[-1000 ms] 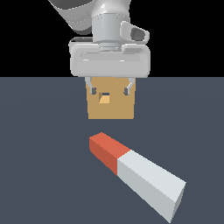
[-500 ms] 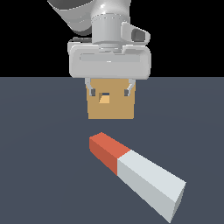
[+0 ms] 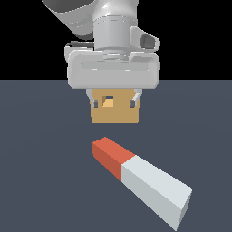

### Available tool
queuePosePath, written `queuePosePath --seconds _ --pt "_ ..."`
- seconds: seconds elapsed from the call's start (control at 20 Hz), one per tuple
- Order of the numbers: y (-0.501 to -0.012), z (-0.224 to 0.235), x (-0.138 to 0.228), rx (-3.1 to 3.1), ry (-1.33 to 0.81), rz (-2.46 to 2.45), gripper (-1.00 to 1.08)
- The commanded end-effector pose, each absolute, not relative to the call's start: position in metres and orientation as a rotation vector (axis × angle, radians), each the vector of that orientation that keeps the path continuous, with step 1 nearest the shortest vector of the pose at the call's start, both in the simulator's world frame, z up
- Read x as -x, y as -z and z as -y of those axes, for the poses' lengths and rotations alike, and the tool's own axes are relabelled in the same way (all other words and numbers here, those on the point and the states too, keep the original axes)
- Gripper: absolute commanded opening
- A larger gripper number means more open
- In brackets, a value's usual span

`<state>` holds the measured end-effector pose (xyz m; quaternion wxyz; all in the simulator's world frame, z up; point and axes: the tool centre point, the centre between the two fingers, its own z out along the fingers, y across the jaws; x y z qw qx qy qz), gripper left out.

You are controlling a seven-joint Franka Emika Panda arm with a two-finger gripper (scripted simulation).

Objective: Insert the peg into the horizontal hole in a box.

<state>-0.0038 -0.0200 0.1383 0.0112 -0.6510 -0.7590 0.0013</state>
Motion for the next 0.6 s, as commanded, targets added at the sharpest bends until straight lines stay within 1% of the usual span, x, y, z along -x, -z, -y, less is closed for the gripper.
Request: queuePosePath --seconds 0.0,0.55 --pt "-0.133 0.031 0.002 1.977 -0.004 2.415 1.0" --pt "-0.107 0.083 -0.014 1.701 -0.002 2.627 1.0"
